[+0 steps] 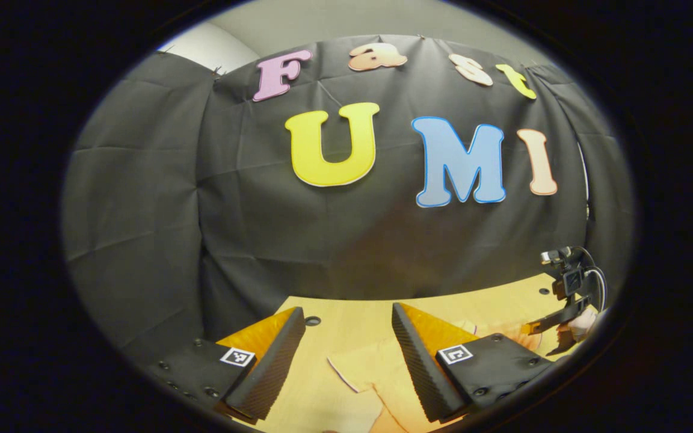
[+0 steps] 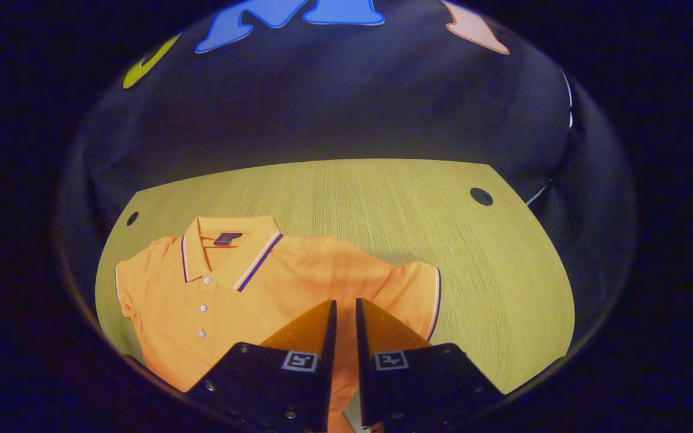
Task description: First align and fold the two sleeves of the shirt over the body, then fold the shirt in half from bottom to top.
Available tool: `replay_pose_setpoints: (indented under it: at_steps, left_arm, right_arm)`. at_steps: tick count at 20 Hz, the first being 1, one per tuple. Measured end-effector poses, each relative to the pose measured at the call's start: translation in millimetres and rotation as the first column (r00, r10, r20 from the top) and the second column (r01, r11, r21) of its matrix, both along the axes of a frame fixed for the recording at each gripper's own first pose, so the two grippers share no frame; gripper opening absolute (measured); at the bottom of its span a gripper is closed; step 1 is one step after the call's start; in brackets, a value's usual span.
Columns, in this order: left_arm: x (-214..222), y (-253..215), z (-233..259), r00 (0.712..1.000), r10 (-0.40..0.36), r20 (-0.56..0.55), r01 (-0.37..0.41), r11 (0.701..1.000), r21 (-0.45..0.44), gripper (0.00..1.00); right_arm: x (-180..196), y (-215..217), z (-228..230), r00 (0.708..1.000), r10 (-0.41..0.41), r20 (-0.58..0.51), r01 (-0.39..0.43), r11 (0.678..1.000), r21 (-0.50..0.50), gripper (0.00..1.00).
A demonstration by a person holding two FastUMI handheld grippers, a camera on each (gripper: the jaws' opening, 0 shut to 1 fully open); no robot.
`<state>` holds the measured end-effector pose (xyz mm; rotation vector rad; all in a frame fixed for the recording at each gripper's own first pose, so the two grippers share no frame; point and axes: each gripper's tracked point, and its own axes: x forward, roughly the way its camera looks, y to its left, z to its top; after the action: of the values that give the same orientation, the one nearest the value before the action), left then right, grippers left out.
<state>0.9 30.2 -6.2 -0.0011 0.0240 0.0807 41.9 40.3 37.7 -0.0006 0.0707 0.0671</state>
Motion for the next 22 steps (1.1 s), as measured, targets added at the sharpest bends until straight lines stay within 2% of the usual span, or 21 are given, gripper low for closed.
replay_pose_setpoints:
  at_steps: [1,2,4,5,8,9,10,15,16,18,19,20,21,22]
  left_arm:
    - [-0.1,2.0,-1.3,1.0,0.001,0.0,-0.001,1.0,-0.002,0.94]
    - [-0.1,2.3,-2.1,1.0,0.002,-0.002,-0.002,1.0,-0.005,0.94]
    - [0.0,2.3,-3.0,1.0,0.002,-0.004,-0.002,1.0,-0.008,0.95]
    - [0.0,2.7,-2.9,1.0,0.002,-0.003,-0.002,1.0,-0.008,0.95]
    - [1.0,3.1,-3.4,1.0,0.003,-0.004,-0.003,1.0,-0.007,0.95]
    - [2.0,3.5,-3.7,1.0,0.003,-0.005,-0.003,1.0,-0.007,0.95]
    - [1.4,4.5,-4.7,1.0,0.005,-0.007,-0.005,1.0,-0.007,0.95]
    - [0.3,11.1,-6.8,1.0,0.02,-0.015,-0.02,1.0,-0.002,0.94]
    - [0.8,12.1,-6.5,1.0,0.024,-0.015,-0.024,1.0,-0.002,0.94]
    - [1.2,12.8,-6.9,1.0,0.025,-0.016,-0.026,1.0,-0.002,0.94]
    - [1.0,13.1,-7.0,1.0,0.027,-0.016,-0.027,1.0,-0.001,0.94]
    - [0.9,13.6,-6.8,0.999,0.028,-0.016,-0.028,1.0,-0.001,0.94]
    - [0.8,14.0,-7.0,0.999,0.028,-0.017,-0.028,1.0,-0.002,0.95]
    - [0.6,14.2,-7.1,0.999,0.029,-0.018,-0.029,1.0,-0.002,0.95]
  right_arm:
    - [1.8,-7.5,-0.2,1.0,-0.011,-0.002,0.011,1.0,0.02,0.24]
    - [1.4,-14.0,-2.8,1.0,-0.025,-0.008,0.026,0.999,0.04,0.49]
    - [3.2,-32.0,-10.1,0.998,-0.063,-0.028,0.065,0.995,0.08,0.72]
    - [4.0,-39.4,-15.4,0.996,-0.081,-0.042,0.085,0.993,0.085,0.79]
    - [8.8,-45.2,-31.8,0.992,-0.094,-0.084,0.102,0.989,0.107,0.8]
    - [10.1,-46.0,-40.1,0.99,-0.095,-0.108,0.107,0.988,0.111,0.92]
    - [12.0,-46.4,-44.1,0.988,-0.095,-0.124,0.11,0.987,0.116,1.0]
    - [20.0,-44.5,-59.0,0.982,-0.105,-0.156,0.125,0.984,0.124,0.99]
    - [19.0,-42.7,-58.9,0.982,-0.105,-0.157,0.125,0.985,0.122,0.98]
    - [20.2,-36.5,-55.3,0.985,-0.077,-0.152,0.096,0.988,0.121,0.83]
    - [21.0,-31.5,-55.4,0.986,-0.059,-0.157,0.079,0.989,0.122,0.41]
    - [22.3,-29.8,-55.6,0.985,-0.061,-0.161,0.081,0.99,0.119,0.18]
    - [21.0,-30.3,-53.8,0.986,-0.066,-0.155,0.083,0.991,0.105,0.06]
    - [17.9,-30.5,-50.9,0.987,-0.07,-0.146,0.083,0.993,0.081,0.05]
